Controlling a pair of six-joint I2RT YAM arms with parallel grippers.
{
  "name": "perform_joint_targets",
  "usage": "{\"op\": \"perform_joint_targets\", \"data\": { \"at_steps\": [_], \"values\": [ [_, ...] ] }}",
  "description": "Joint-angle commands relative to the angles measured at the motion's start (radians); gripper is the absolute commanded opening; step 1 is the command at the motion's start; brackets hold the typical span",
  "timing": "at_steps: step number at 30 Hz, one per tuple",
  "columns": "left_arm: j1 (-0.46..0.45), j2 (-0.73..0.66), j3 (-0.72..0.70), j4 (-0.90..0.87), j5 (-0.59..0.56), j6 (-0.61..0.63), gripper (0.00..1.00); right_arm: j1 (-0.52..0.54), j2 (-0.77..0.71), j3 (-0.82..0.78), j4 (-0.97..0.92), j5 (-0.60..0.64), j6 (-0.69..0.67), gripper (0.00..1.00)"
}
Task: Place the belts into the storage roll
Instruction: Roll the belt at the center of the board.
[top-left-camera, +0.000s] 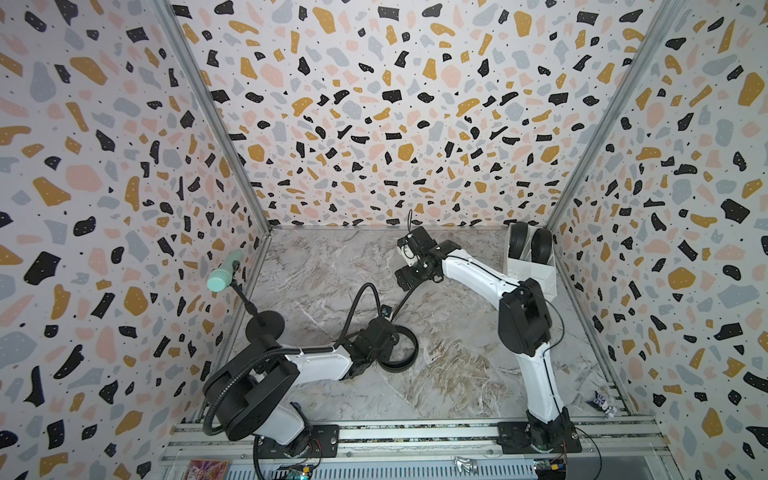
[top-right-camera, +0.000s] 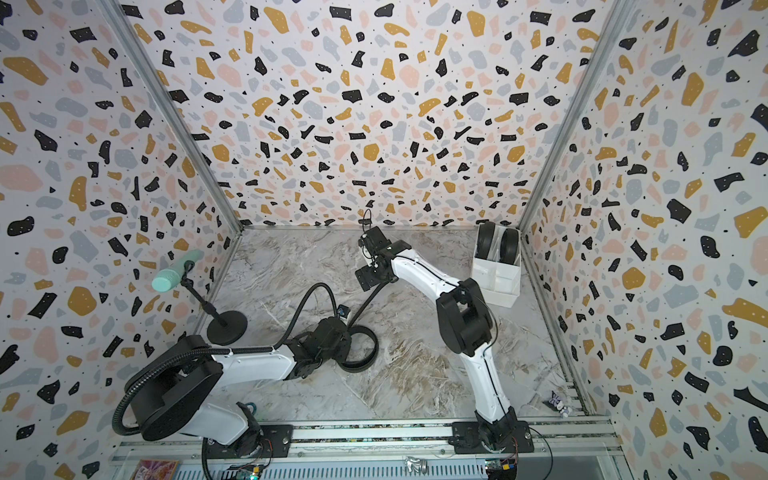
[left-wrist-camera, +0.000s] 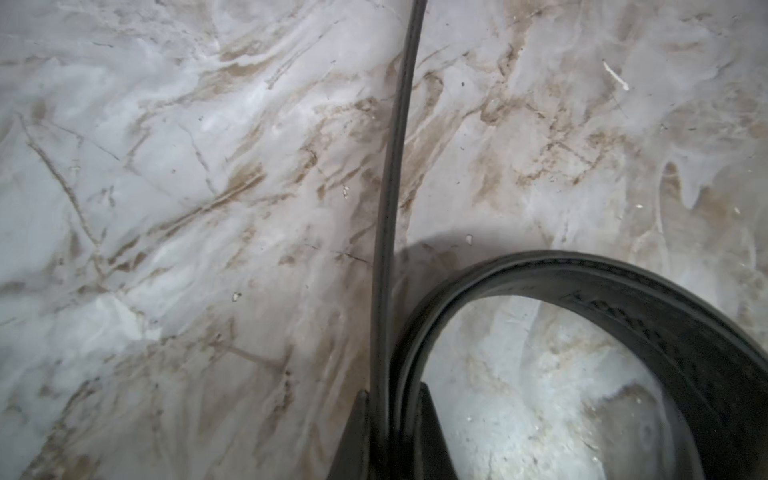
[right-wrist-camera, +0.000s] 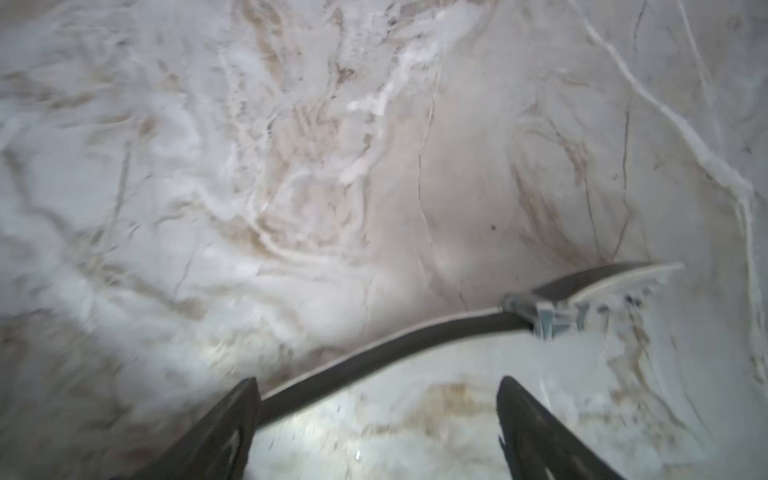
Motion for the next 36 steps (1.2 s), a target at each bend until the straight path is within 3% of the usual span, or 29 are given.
{"op": "perform_joint_targets", "data": {
  "at_steps": [1, 4, 7, 14, 19, 25, 30, 36],
  "values": [
    [-0.002, 0.035, 0.031, -0.007, -0.081, 0.003, 0.0, 0.007, 0.11, 0.151, -0.091, 0.121, -0.037, 0.9],
    [-0.002, 0.071, 0.07, -0.039, -0.108, 0.0, 0.0, 0.007, 0.188, 0.244, -0.124, 0.196, -0.063, 0.89],
    [-0.002, 0.099, 0.105, -0.065, -0.142, -0.008, 0.0, 0.003, 0.19, 0.223, -0.161, 0.258, -0.081, 0.89],
    [0.001, 0.176, 0.182, -0.103, -0.183, -0.025, 0.0, -0.009, -0.032, -0.169, -0.138, 0.28, -0.072, 0.89],
    [0.013, 0.23, 0.217, -0.089, -0.178, -0.035, 0.0, -0.014, -0.217, -0.434, -0.116, 0.171, -0.01, 0.89],
    [0.029, 0.286, 0.275, -0.091, -0.177, -0.018, 0.0, 0.007, -0.381, -0.668, -0.074, -0.064, 0.068, 0.88],
    [0.034, 0.325, 0.316, -0.096, -0.166, 0.002, 0.0, -0.004, -0.46, -0.698, -0.058, -0.078, 0.106, 0.89],
    [0.039, 0.348, 0.342, -0.087, -0.163, 0.021, 0.0, -0.075, -0.52, -0.725, 0.058, -0.233, 0.136, 0.86]
  ]
}}
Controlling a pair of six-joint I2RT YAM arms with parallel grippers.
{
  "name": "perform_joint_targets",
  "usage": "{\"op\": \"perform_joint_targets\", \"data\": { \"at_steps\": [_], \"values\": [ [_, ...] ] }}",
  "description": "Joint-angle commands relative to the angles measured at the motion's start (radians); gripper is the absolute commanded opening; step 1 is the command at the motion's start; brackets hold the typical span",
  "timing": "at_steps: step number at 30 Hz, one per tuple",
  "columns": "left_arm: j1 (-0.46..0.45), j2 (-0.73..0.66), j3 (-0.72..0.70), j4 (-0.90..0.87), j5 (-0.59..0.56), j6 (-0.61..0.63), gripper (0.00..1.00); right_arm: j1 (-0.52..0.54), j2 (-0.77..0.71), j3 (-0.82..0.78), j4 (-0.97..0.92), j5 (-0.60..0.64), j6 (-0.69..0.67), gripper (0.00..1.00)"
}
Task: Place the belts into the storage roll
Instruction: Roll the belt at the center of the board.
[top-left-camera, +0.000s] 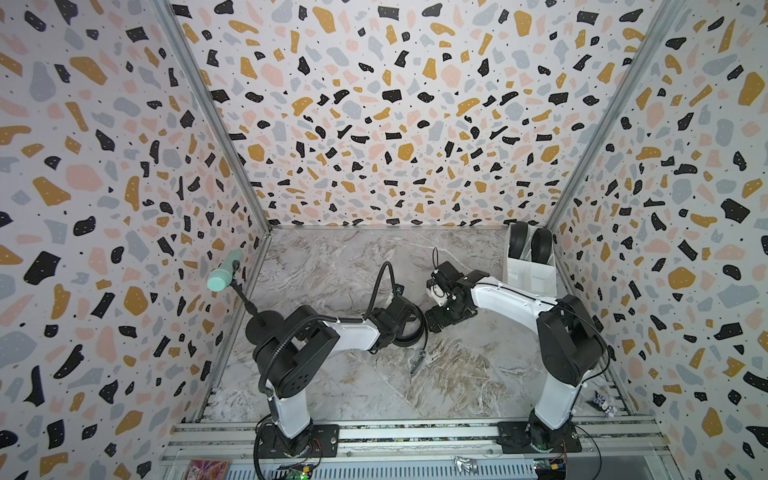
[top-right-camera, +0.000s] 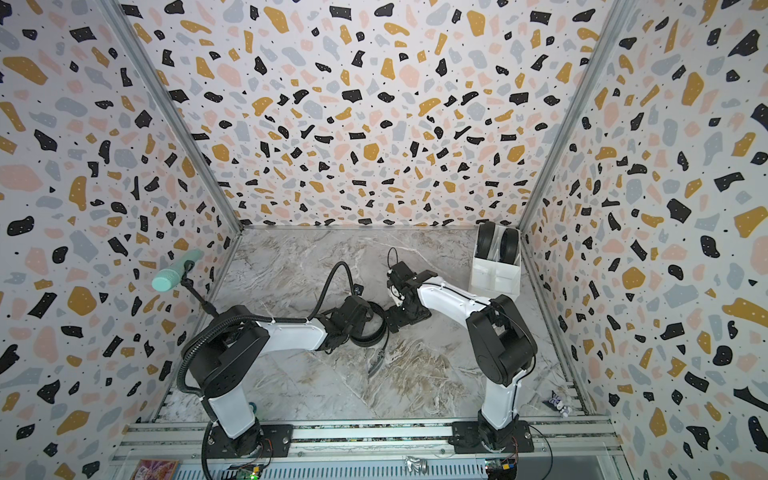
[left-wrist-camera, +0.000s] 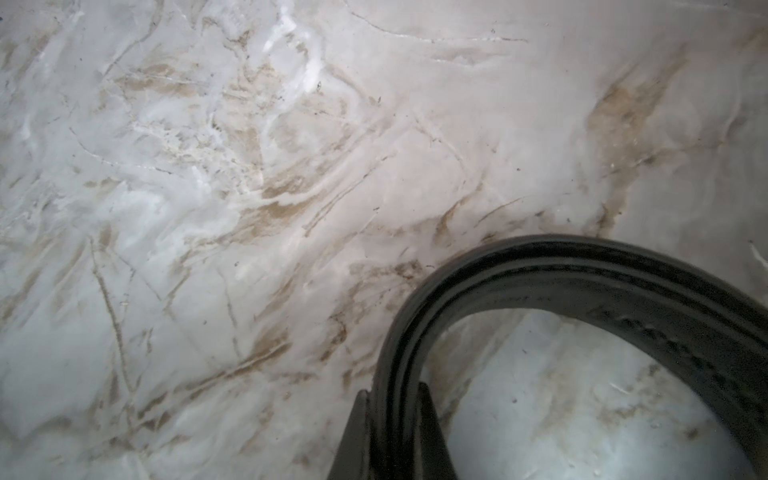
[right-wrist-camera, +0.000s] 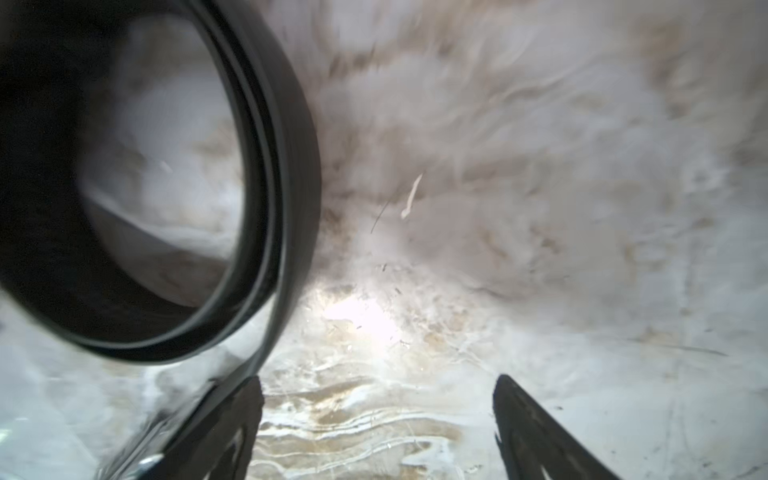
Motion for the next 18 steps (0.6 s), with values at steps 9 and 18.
{"op": "perform_joint_targets", "data": {
  "at_steps": [9, 18],
  "values": [
    [0.017, 0.09, 0.072, -0.018, 0.007, 0.041, 0.0, -0.036, -0.072, -0.108, 0.271, -0.222, 0.111, 0.8],
    [0.019, 0.1, 0.082, -0.015, 0.022, 0.046, 0.0, -0.033, 0.096, 0.003, 0.339, -0.224, 0.125, 0.8]
  ]
}}
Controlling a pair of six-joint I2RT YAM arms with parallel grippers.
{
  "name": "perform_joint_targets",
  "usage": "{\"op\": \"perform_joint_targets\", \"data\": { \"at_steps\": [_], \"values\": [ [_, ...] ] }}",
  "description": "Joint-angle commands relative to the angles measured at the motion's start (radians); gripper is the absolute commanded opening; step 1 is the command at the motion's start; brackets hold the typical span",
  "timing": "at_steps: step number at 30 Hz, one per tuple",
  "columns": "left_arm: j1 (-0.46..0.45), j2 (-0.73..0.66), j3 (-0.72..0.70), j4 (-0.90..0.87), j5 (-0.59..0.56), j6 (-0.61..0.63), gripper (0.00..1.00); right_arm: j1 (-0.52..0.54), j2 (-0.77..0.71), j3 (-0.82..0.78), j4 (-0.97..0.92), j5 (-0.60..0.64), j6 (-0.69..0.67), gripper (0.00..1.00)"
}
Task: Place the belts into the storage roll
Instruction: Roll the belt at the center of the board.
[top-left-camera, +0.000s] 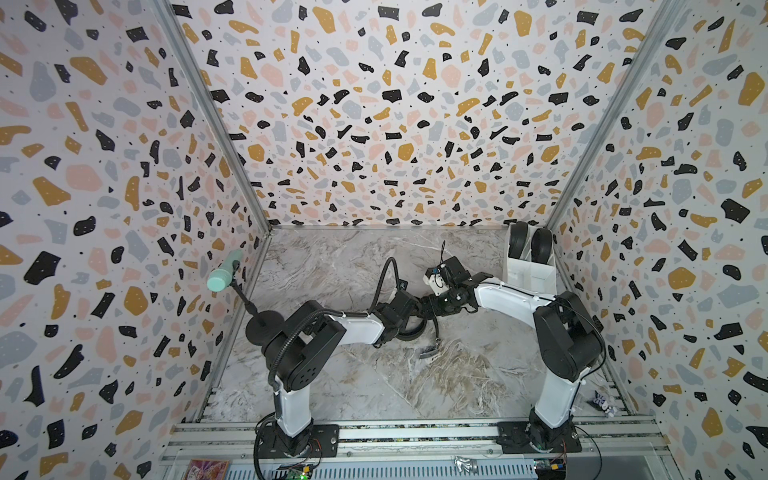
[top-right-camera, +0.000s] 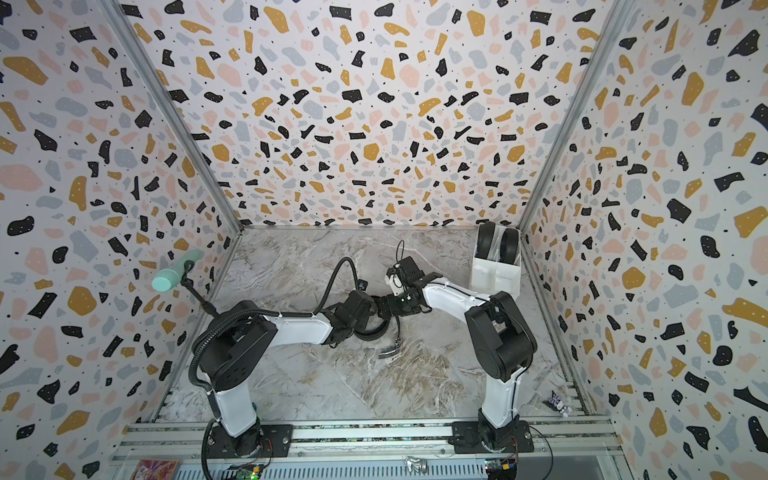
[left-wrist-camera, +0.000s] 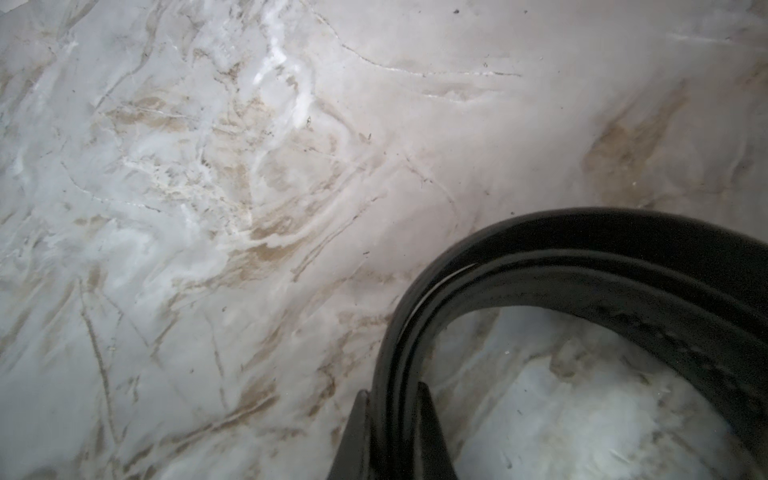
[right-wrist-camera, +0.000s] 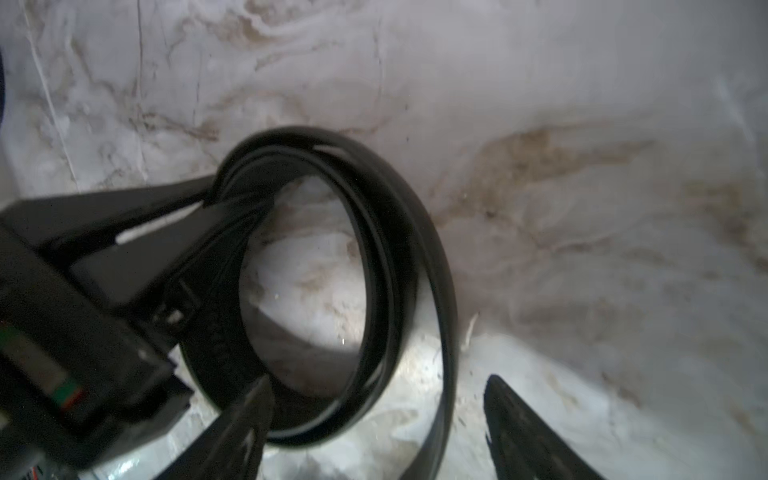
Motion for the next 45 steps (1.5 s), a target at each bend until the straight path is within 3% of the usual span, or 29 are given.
{"op": "perform_joint_targets", "data": {
  "at_steps": [1, 6, 13, 23, 31, 35, 39, 45],
  "values": [
    [0.008, 0.044, 0.012, -0.012, 0.021, 0.013, 0.0, 0.008, 0.041, 0.049, 0.03, -0.04, 0.025, 0.8],
    [0.008, 0.047, 0.02, -0.01, 0.022, 0.004, 0.0, 0.043, 0.043, 0.024, 0.05, -0.09, 0.085, 0.72],
    [0.008, 0.05, 0.02, -0.003, 0.027, -0.002, 0.0, 0.095, 0.049, -0.002, 0.063, -0.07, 0.17, 0.56],
    [0.008, -0.002, -0.006, -0.007, 0.059, -0.022, 0.0, 0.107, 0.151, 0.095, -0.112, 0.134, 0.123, 0.3],
    [0.009, -0.164, -0.031, -0.08, 0.15, -0.125, 0.46, 0.115, 0.163, 0.129, -0.18, 0.177, 0.125, 0.19],
    [0.009, -0.261, -0.052, -0.138, 0.2, -0.192, 0.59, 0.123, 0.172, 0.134, -0.182, 0.182, 0.137, 0.18],
    [0.007, -0.366, -0.11, -0.144, 0.342, -0.252, 0.69, 0.125, 0.168, 0.139, -0.177, 0.185, 0.148, 0.18],
    [-0.003, -0.44, -0.182, -0.184, 0.54, -0.315, 0.74, 0.125, 0.18, 0.161, -0.184, 0.193, 0.15, 0.18]
  ]
}}
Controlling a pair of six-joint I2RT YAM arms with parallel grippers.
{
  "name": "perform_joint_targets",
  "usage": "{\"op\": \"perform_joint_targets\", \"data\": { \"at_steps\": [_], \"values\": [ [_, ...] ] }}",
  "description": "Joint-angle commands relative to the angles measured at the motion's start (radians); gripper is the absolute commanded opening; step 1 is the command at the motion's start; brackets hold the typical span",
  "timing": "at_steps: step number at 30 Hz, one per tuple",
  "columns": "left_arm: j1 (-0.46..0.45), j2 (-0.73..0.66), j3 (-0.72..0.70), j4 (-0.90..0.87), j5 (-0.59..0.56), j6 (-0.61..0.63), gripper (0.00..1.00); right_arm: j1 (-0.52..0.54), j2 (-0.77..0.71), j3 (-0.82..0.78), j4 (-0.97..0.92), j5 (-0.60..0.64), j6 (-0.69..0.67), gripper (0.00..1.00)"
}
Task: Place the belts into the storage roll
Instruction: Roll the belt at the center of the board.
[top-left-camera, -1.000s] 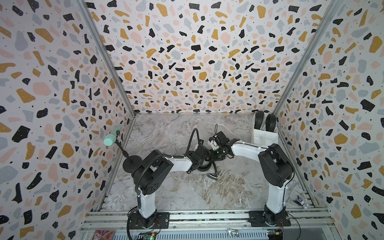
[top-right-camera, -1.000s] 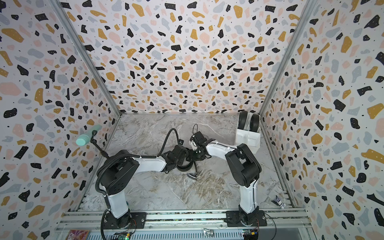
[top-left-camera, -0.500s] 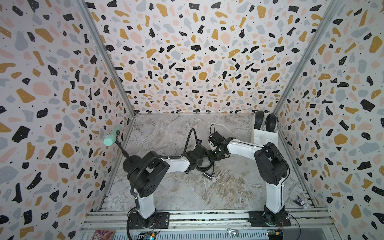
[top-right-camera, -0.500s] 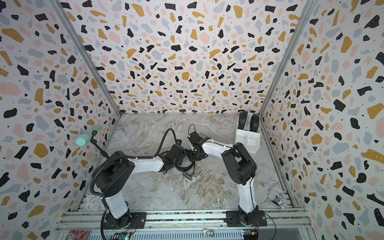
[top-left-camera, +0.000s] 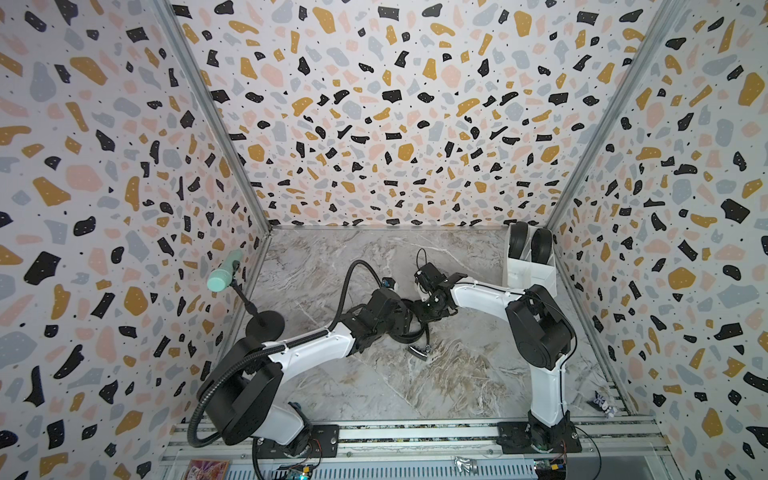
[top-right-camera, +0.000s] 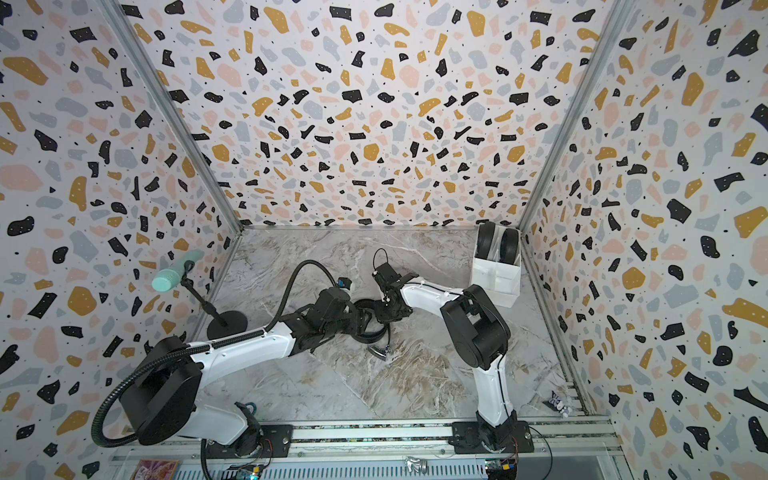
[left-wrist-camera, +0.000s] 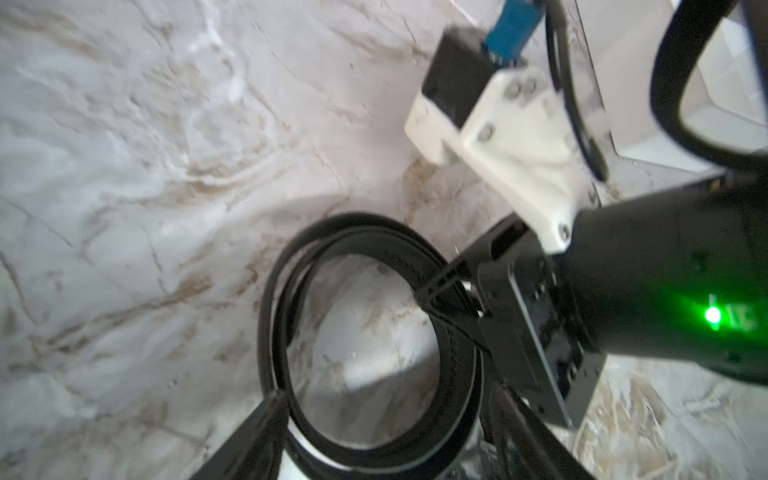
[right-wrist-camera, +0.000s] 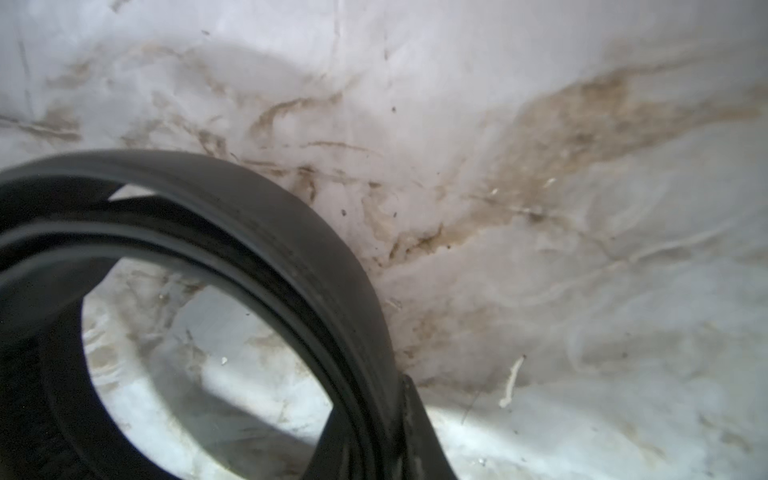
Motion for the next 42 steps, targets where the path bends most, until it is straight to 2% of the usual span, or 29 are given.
{"op": "perform_joint_targets", "data": {
  "at_steps": [1, 5, 8, 12, 16, 21, 27, 36, 42],
  "values": [
    [-0.014, -0.039, -0.048, -0.032, 0.164, -0.069, 0.74, 0.01, 0.027, 0.018, -0.045, 0.009, 0.013, 0.18],
    [-0.057, -0.028, -0.053, -0.011, 0.244, -0.138, 0.78, 0.011, 0.021, 0.017, -0.049, 0.013, 0.024, 0.18],
    [-0.101, 0.017, -0.044, -0.008, 0.263, -0.184, 0.8, 0.018, 0.014, 0.021, -0.062, 0.032, 0.026, 0.18],
    [-0.143, 0.065, -0.05, 0.023, 0.246, -0.24, 0.82, 0.022, 0.01, 0.022, -0.076, 0.053, 0.018, 0.18],
    [-0.154, 0.114, -0.017, -0.056, 0.186, -0.27, 0.82, 0.022, 0.004, 0.013, -0.082, 0.067, 0.012, 0.18],
    [-0.154, 0.109, 0.025, -0.091, 0.111, -0.307, 0.82, 0.022, -0.008, 0.003, -0.074, 0.069, 0.011, 0.18],
    [-0.154, 0.115, 0.03, -0.063, 0.1, -0.359, 0.82, 0.022, -0.001, 0.009, -0.072, 0.066, 0.006, 0.18],
    [-0.147, 0.216, 0.124, -0.172, 0.044, -0.375, 0.74, 0.022, 0.005, 0.023, -0.08, 0.065, 0.005, 0.18],
    [-0.141, 0.263, 0.148, -0.234, 0.044, -0.367, 0.58, 0.022, -0.001, 0.021, -0.093, 0.072, 0.006, 0.18]
  ]
}}
